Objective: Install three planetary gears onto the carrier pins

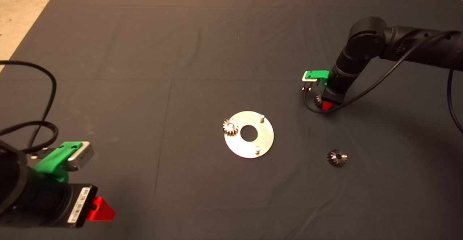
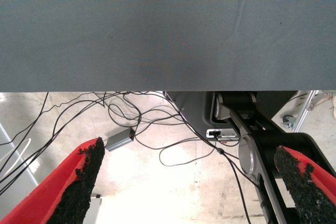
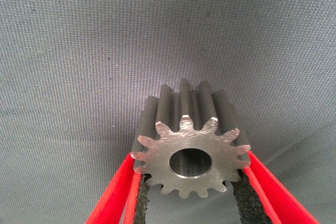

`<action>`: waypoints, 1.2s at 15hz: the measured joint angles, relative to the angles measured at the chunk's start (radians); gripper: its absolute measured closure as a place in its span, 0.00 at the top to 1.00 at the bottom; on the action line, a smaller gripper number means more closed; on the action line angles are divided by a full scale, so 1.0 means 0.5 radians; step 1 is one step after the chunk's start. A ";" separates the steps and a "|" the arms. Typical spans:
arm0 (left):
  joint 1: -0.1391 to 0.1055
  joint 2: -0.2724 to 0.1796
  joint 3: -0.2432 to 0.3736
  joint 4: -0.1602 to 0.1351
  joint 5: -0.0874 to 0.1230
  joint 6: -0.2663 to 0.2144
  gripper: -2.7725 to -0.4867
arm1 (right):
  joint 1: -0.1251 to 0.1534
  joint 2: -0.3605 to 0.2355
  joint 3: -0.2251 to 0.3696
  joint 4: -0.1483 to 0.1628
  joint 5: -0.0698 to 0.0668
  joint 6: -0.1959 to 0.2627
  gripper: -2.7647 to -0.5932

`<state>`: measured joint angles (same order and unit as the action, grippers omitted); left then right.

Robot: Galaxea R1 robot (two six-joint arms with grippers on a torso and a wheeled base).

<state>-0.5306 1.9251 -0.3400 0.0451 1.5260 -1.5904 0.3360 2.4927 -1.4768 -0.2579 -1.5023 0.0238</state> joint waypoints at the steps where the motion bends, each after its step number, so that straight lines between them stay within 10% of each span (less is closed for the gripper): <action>1: 0.000 0.000 0.000 0.000 -0.001 0.000 0.81 | 0.000 -0.003 0.000 0.000 0.002 0.000 0.19; 18: 0.000 0.000 0.000 0.000 0.000 0.000 0.81 | 0.067 -0.004 0.038 0.102 -0.009 0.162 0.15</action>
<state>-0.5306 1.9253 -0.3400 0.0450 1.5258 -1.5904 0.3696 2.4905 -1.4579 -0.2070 -1.5070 0.1049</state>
